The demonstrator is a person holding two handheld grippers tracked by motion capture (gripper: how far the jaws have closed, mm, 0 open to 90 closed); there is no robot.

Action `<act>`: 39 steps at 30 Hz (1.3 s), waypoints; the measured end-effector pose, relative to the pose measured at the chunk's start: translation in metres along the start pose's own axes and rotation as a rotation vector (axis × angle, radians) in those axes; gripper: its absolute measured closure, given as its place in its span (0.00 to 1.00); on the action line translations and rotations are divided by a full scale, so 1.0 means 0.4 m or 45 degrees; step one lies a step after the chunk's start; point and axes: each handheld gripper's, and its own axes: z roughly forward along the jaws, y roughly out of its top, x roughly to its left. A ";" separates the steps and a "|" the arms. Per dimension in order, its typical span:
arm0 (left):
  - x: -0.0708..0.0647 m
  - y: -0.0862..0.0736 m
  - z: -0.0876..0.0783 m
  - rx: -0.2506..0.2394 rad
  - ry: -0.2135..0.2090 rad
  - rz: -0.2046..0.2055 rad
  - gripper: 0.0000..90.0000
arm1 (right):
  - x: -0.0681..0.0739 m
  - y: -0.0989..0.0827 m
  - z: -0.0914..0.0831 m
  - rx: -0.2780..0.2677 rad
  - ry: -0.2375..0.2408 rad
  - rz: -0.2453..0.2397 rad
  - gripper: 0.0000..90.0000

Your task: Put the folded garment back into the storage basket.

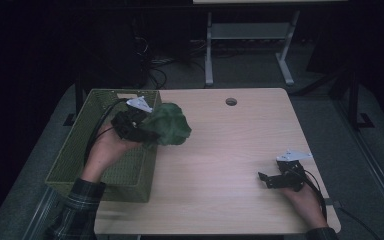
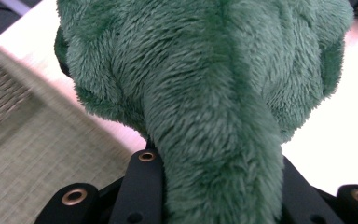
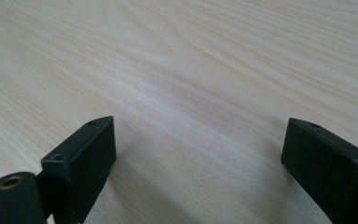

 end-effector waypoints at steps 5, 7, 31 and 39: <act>0.034 -0.032 -0.033 -0.015 0.047 -0.056 0.81 | 0.000 0.000 0.000 0.000 0.000 -0.001 0.11; 0.045 -0.045 -0.044 -0.021 0.063 -0.076 0.81 | 0.000 0.000 0.000 0.000 0.000 -0.001 0.11; 0.148 -0.206 -0.075 0.024 0.313 -0.319 0.81 | 0.000 0.000 0.000 0.000 0.000 0.001 0.11; 0.175 -0.270 -0.002 0.080 0.314 -0.395 0.80 | 0.000 0.000 0.000 0.001 0.000 0.002 0.11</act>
